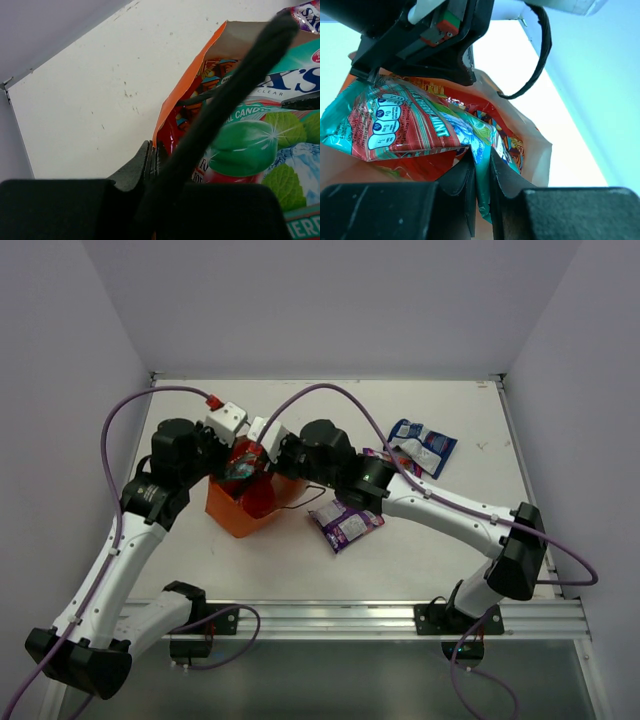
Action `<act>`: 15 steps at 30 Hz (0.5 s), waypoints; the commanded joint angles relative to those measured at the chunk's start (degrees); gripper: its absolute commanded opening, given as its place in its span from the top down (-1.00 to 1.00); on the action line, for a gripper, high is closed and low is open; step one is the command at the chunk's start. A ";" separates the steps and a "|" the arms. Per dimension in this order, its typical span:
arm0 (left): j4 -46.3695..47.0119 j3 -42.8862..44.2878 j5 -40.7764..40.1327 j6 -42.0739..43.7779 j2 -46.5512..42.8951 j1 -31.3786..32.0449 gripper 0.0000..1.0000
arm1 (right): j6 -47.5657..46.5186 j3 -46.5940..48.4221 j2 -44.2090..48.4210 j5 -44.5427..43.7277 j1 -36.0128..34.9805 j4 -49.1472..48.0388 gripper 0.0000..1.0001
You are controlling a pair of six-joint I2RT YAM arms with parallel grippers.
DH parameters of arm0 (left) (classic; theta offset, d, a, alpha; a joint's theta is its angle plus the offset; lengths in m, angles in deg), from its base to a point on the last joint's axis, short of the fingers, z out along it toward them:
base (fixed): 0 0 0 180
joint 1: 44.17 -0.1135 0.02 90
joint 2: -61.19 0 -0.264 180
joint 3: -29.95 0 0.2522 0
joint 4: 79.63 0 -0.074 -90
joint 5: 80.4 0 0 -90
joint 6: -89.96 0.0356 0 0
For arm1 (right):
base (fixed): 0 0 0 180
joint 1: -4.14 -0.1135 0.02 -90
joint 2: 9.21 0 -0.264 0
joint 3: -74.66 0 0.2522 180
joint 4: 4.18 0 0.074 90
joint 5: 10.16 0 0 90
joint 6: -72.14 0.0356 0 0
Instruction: Take the snacks out of the paper bag
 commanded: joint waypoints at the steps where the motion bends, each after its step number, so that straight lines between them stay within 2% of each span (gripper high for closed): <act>1: 8.16 4.31 -0.19 -1.19 -2.25 0.13 1.00 | 1.49 1.03 1.55 1.78 0.29 -6.46 1.00; 6: 8.60 3.51 -4.58 -1.63 -2.42 0.04 1.00 | -0.08 -0.82 5.93 -0.32 0.37 -4.35 1.00; 9: 9.13 3.25 -11.86 -1.72 -2.60 0.13 1.00 | -0.88 -5.28 12.33 -1.73 1.16 -3.91 1.00; 15: 10.88 2.72 -18.47 -2.94 -1.99 0.04 1.00 | 3.86 -13.37 25.44 -3.32 10.10 -1.01 1.00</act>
